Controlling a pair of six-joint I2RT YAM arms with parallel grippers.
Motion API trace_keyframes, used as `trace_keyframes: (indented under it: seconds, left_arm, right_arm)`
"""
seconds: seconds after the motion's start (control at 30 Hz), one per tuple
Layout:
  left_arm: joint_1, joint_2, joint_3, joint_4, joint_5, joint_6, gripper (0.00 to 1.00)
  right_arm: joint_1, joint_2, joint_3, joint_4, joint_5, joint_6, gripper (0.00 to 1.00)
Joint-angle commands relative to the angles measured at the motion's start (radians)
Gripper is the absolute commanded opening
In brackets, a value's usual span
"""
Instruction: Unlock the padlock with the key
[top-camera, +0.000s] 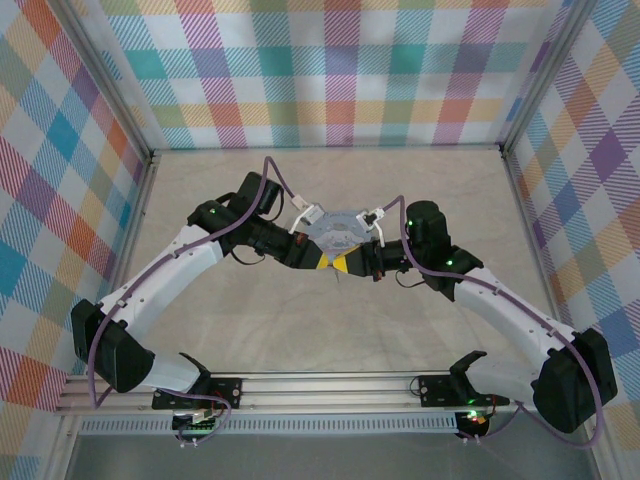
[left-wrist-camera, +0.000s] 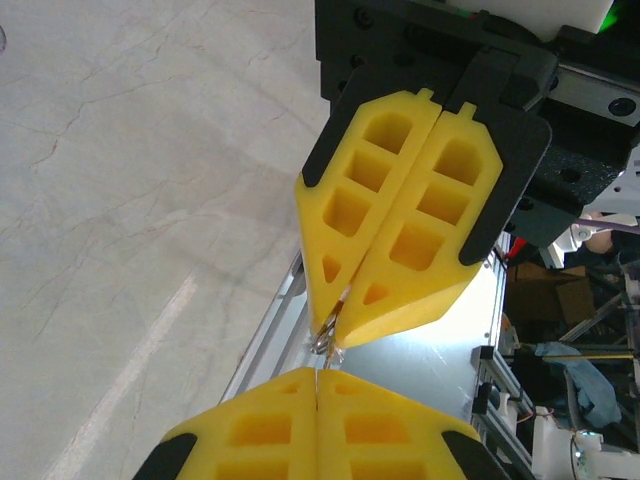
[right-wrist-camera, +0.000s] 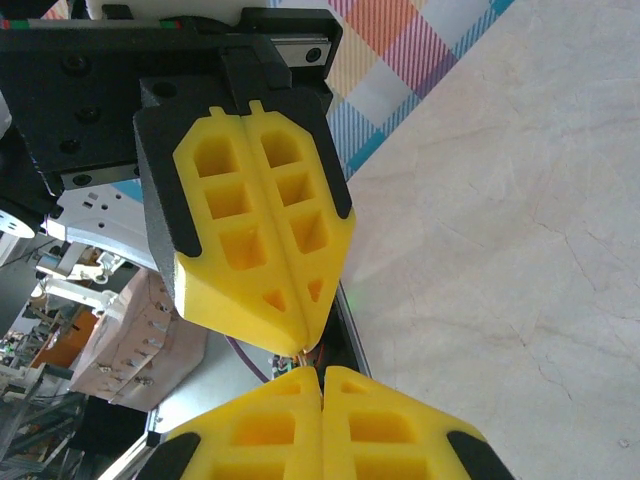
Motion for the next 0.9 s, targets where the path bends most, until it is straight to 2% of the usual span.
trace_keyframes:
  seconds: [0.0,0.07,0.1,0.13,0.17,0.27,0.37,0.43,0.6,0.63,0.67,0.8,0.87]
  left_arm:
    - [-0.012,-0.014,0.025,0.028,0.014,0.011,0.00]
    - [-0.012,-0.021,0.027,0.043,-0.011,-0.004,0.00]
    - [-0.008,-0.024,0.027,0.055,-0.024,-0.017,0.04]
    - [-0.003,-0.029,0.024,0.073,-0.039,-0.037,0.19]
    - [0.009,-0.039,0.016,0.104,-0.053,-0.071,0.29]
    - [0.054,-0.080,-0.026,0.218,-0.079,-0.172,0.39]
    - [0.086,-0.133,-0.079,0.330,-0.091,-0.250,0.40]
    - [0.095,-0.166,-0.108,0.380,-0.113,-0.282,0.46]
    - [0.107,-0.252,-0.192,0.482,-0.256,-0.353,0.71]
    - [0.110,-0.268,-0.211,0.509,-0.272,-0.373,0.79]
    - [0.111,-0.280,-0.232,0.528,-0.275,-0.392,0.82]
    - [0.111,-0.297,-0.274,0.611,-0.269,-0.431,0.87]
    - [0.111,-0.301,-0.295,0.633,-0.283,-0.449,0.93]
  right_arm:
    - [0.010,-0.008,0.032,-0.001,-0.030,-0.033,0.00]
    - [0.010,-0.018,0.026,0.005,-0.010,-0.033,0.00]
    - [0.011,-0.025,0.022,0.013,0.004,-0.031,0.00]
    - [0.010,-0.035,0.014,0.024,0.021,-0.026,0.00]
    - [0.010,-0.051,0.001,0.045,0.054,-0.017,0.00]
    - [0.010,-0.103,-0.024,0.087,0.137,-0.006,0.00]
    - [0.010,-0.150,-0.043,0.105,0.201,-0.004,0.00]
    - [0.010,-0.175,-0.055,0.116,0.232,-0.004,0.00]
    - [0.010,-0.231,-0.072,0.119,0.351,-0.007,0.00]
    - [0.010,-0.241,-0.077,0.128,0.370,-0.008,0.00]
    - [0.010,-0.251,-0.082,0.137,0.382,-0.008,0.00]
    - [0.010,-0.262,-0.086,0.167,0.403,0.005,0.00]
    - [0.010,-0.261,-0.086,0.172,0.409,0.013,0.00]
